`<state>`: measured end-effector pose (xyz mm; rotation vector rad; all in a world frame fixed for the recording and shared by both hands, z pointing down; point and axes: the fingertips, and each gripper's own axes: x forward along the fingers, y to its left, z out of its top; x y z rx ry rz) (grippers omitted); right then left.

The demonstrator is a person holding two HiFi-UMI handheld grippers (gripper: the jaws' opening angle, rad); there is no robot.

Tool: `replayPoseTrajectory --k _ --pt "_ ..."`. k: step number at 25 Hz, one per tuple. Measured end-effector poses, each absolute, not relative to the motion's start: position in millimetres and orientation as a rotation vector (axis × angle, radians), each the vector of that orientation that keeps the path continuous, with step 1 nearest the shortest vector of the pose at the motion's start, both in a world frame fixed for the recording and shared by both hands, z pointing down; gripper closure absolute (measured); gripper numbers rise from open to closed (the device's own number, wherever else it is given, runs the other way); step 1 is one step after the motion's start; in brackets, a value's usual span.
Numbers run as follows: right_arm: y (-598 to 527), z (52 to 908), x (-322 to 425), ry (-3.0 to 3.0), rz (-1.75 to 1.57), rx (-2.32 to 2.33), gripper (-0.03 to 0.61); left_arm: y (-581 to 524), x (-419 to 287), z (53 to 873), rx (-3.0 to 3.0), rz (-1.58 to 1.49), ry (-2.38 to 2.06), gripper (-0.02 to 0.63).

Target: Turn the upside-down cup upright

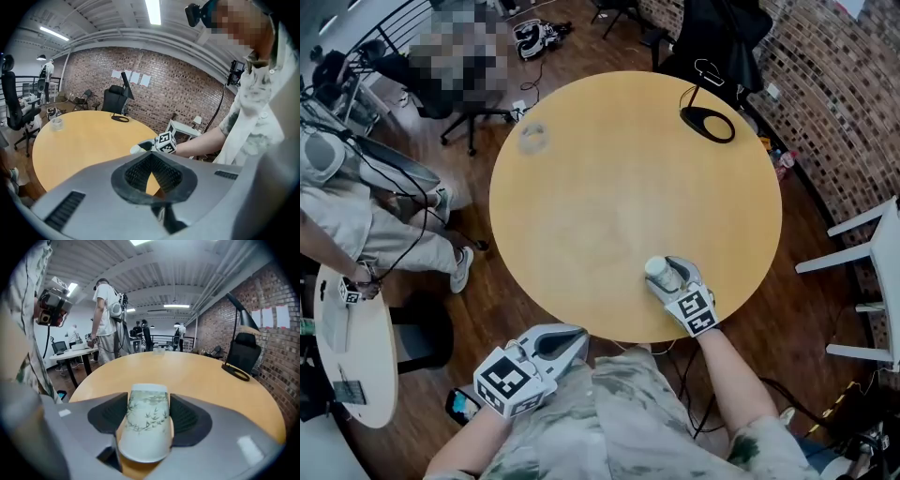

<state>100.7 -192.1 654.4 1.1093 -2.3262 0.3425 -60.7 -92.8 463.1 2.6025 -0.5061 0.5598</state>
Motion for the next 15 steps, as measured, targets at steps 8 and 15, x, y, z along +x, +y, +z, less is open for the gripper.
replayPoseTrajectory --k 8,15 --pt "-176 650 111 -2.372 0.325 1.187 0.298 -91 -43 456 2.633 0.616 -0.482 0.607" --pt "-159 660 125 -2.335 0.304 1.172 0.295 -83 -20 453 2.655 0.631 -0.452 0.607"
